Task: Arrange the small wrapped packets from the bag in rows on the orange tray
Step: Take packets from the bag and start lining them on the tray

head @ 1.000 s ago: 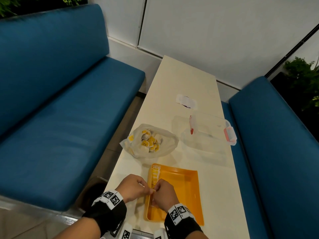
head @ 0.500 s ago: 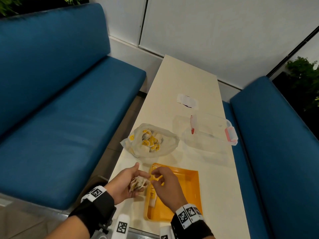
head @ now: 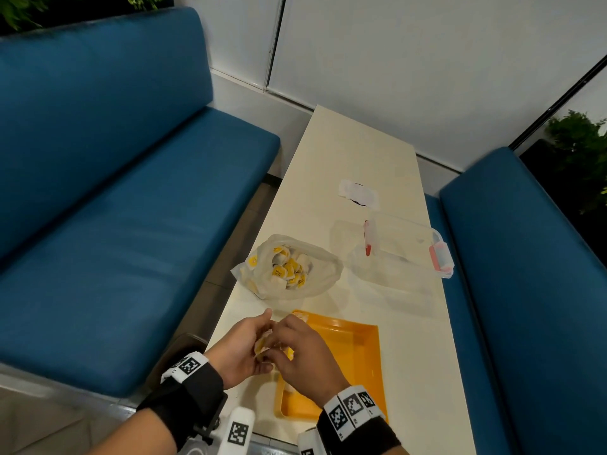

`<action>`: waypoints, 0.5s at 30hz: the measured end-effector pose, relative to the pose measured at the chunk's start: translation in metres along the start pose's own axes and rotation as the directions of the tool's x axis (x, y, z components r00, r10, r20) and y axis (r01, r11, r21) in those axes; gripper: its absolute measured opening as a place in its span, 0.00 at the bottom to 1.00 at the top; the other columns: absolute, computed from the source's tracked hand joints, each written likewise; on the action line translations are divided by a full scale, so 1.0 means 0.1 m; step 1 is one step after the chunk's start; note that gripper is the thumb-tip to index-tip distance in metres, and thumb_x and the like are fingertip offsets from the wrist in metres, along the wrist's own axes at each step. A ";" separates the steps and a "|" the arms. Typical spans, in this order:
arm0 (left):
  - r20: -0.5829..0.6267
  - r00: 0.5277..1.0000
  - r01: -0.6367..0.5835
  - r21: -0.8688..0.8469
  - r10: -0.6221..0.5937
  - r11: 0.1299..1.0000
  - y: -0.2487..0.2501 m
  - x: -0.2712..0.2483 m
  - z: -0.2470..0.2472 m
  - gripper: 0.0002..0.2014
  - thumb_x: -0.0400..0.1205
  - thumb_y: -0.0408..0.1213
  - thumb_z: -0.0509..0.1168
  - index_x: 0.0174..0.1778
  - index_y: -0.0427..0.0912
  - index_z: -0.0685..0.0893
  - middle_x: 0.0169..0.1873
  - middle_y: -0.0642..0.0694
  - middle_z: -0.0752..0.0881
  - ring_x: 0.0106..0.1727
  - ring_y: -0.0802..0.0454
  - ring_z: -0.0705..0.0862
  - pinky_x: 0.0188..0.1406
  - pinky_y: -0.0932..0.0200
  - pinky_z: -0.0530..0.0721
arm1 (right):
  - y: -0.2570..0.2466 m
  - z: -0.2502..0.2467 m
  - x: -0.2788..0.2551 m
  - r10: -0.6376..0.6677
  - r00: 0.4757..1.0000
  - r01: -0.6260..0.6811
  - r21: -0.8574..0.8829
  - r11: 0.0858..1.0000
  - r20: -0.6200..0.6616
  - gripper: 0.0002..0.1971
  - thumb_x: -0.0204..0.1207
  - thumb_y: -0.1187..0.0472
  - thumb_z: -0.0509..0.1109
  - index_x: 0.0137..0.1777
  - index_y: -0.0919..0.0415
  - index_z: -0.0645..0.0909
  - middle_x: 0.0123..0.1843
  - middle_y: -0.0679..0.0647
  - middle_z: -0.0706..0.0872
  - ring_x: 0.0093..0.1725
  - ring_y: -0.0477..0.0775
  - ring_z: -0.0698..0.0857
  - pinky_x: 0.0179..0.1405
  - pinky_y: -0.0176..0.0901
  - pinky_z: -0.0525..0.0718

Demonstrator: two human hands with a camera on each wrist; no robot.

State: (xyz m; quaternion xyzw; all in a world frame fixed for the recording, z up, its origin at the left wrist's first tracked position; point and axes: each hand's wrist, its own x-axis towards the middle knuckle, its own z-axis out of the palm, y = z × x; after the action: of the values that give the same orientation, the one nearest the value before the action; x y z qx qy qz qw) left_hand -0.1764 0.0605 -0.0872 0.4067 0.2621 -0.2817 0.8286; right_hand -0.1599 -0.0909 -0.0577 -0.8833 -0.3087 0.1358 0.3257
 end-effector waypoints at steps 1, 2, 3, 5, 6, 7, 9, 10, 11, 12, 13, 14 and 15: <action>0.002 1.000 -0.019 0.010 0.019 1.000 0.00 0.00 -0.01 0.19 0.91 0.53 0.56 0.50 0.42 0.83 0.35 0.43 0.86 0.29 0.52 0.79 0.32 0.57 0.76 | 0.00 -0.02 0.00 0.014 1.000 -0.013 0.030 0.999 -0.017 0.04 0.75 0.61 0.72 0.46 0.52 0.84 0.48 0.46 0.80 0.46 0.42 0.80 0.49 0.41 0.82; 0.002 0.999 -0.038 0.023 0.038 0.999 0.00 0.01 -0.03 0.18 0.90 0.52 0.56 0.50 0.42 0.84 0.39 0.42 0.88 0.30 0.53 0.80 0.32 0.58 0.76 | 0.00 -0.04 0.00 0.037 0.999 -0.034 0.067 0.997 -0.034 0.04 0.74 0.62 0.73 0.44 0.52 0.83 0.46 0.46 0.80 0.45 0.43 0.81 0.48 0.39 0.81; -0.002 0.998 -0.057 0.029 0.057 0.998 -0.02 0.03 -0.05 0.18 0.90 0.51 0.57 0.51 0.42 0.85 0.44 0.41 0.89 0.32 0.53 0.81 0.33 0.58 0.76 | 0.00 -0.07 0.01 0.071 0.996 -0.065 0.110 0.992 -0.054 0.05 0.73 0.63 0.74 0.43 0.52 0.82 0.45 0.46 0.81 0.44 0.44 0.82 0.45 0.35 0.80; -0.003 0.995 -0.098 0.022 0.098 0.995 -0.03 0.04 -0.09 0.18 0.90 0.49 0.57 0.54 0.41 0.88 0.49 0.41 0.89 0.37 0.53 0.83 0.36 0.58 0.76 | 0.01 -0.11 0.03 0.180 0.978 -0.153 0.224 0.963 -0.105 0.06 0.72 0.63 0.76 0.41 0.52 0.82 0.43 0.47 0.84 0.43 0.46 0.84 0.42 0.30 0.78; 0.002 0.992 -0.124 0.013 0.124 0.992 -0.04 0.04 -0.10 0.18 0.89 0.48 0.58 0.56 0.40 0.90 0.50 0.41 0.89 0.40 0.52 0.83 0.39 0.57 0.76 | 0.02 -0.12 0.04 0.249 0.960 -0.203 0.300 0.932 -0.125 0.06 0.71 0.62 0.77 0.40 0.53 0.82 0.42 0.50 0.86 0.42 0.47 0.85 0.40 0.32 0.80; 0.010 0.988 -0.155 -0.005 0.155 0.988 -0.04 0.03 -0.10 0.18 0.89 0.45 0.58 0.57 0.39 0.90 0.50 0.40 0.89 0.42 0.51 0.84 0.40 0.56 0.77 | 0.03 -0.15 0.06 0.316 0.940 -0.247 0.383 0.890 -0.131 0.06 0.70 0.61 0.77 0.39 0.53 0.82 0.40 0.52 0.87 0.40 0.49 0.86 0.39 0.37 0.83; 0.028 0.977 -0.209 -0.039 0.210 0.977 -0.03 0.02 -0.10 0.16 0.86 0.39 0.60 0.59 0.38 0.91 0.50 0.38 0.89 0.43 0.50 0.86 0.41 0.55 0.78 | 0.06 -0.19 0.08 0.412 0.904 -0.298 0.524 0.798 -0.112 0.06 0.72 0.64 0.76 0.40 0.57 0.81 0.37 0.58 0.87 0.36 0.60 0.88 0.32 0.47 0.82; 0.045 0.973 -0.227 -0.035 0.228 0.973 -0.03 0.01 -0.10 0.15 0.84 0.36 0.62 0.60 0.38 0.90 0.50 0.38 0.89 0.43 0.50 0.86 0.40 0.55 0.78 | 0.08 -0.20 0.09 0.440 0.892 -0.309 0.578 0.755 -0.098 0.06 0.73 0.68 0.75 0.42 0.60 0.80 0.37 0.59 0.86 0.34 0.60 0.88 0.30 0.46 0.80; 0.067 0.968 -0.240 -0.012 0.241 0.971 -0.03 0.01 -0.11 0.16 0.81 0.36 0.65 0.61 0.38 0.90 0.49 0.39 0.89 0.43 0.51 0.86 0.41 0.55 0.79 | 0.08 -0.22 0.09 0.459 0.885 -0.314 0.620 0.720 -0.085 0.05 0.74 0.72 0.74 0.44 0.64 0.80 0.39 0.59 0.85 0.33 0.59 0.89 0.28 0.45 0.79; 0.092 0.964 -0.254 0.024 0.251 0.967 -0.03 0.01 -0.11 0.17 0.78 0.37 0.67 0.62 0.39 0.90 0.48 0.40 0.89 0.44 0.51 0.85 0.42 0.55 0.79 | 0.08 -0.23 0.09 0.470 0.880 -0.317 0.650 0.690 -0.070 0.05 0.75 0.74 0.73 0.46 0.67 0.80 0.40 0.58 0.84 0.33 0.59 0.89 0.27 0.44 0.79; 0.108 0.959 -0.271 0.072 0.263 0.960 -0.04 0.01 -0.12 0.18 0.76 0.39 0.70 0.61 0.40 0.90 0.47 0.41 0.88 0.45 0.50 0.84 0.43 0.55 0.78 | 0.08 -0.24 0.09 0.479 0.876 -0.324 0.668 0.670 -0.056 0.05 0.75 0.74 0.72 0.48 0.69 0.81 0.41 0.58 0.84 0.33 0.59 0.89 0.27 0.44 0.79; 0.111 0.955 -0.290 0.123 0.277 0.949 -0.04 0.01 -0.11 0.17 0.74 0.41 0.72 0.58 0.42 0.91 0.45 0.42 0.87 0.45 0.51 0.83 0.43 0.55 0.77 | 0.09 -0.25 0.09 0.485 0.873 -0.331 0.675 0.659 -0.046 0.05 0.75 0.74 0.72 0.49 0.69 0.82 0.41 0.57 0.84 0.33 0.59 0.89 0.27 0.44 0.79; 0.098 0.952 -0.305 0.172 0.292 0.937 -0.05 0.01 -0.11 0.14 0.73 0.42 0.74 0.54 0.43 0.92 0.43 0.44 0.87 0.44 0.53 0.82 0.42 0.56 0.76 | 0.09 -0.25 0.10 0.490 0.870 -0.337 0.675 0.657 -0.042 0.05 0.75 0.74 0.72 0.50 0.68 0.82 0.41 0.57 0.84 0.33 0.60 0.89 0.27 0.45 0.79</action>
State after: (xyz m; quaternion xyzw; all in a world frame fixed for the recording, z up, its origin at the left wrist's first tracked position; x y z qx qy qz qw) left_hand -0.1810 0.0666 -0.0963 0.5068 0.1405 -0.1903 0.8290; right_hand -0.1373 -0.1026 -0.0457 -0.7713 0.0065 0.2059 0.6023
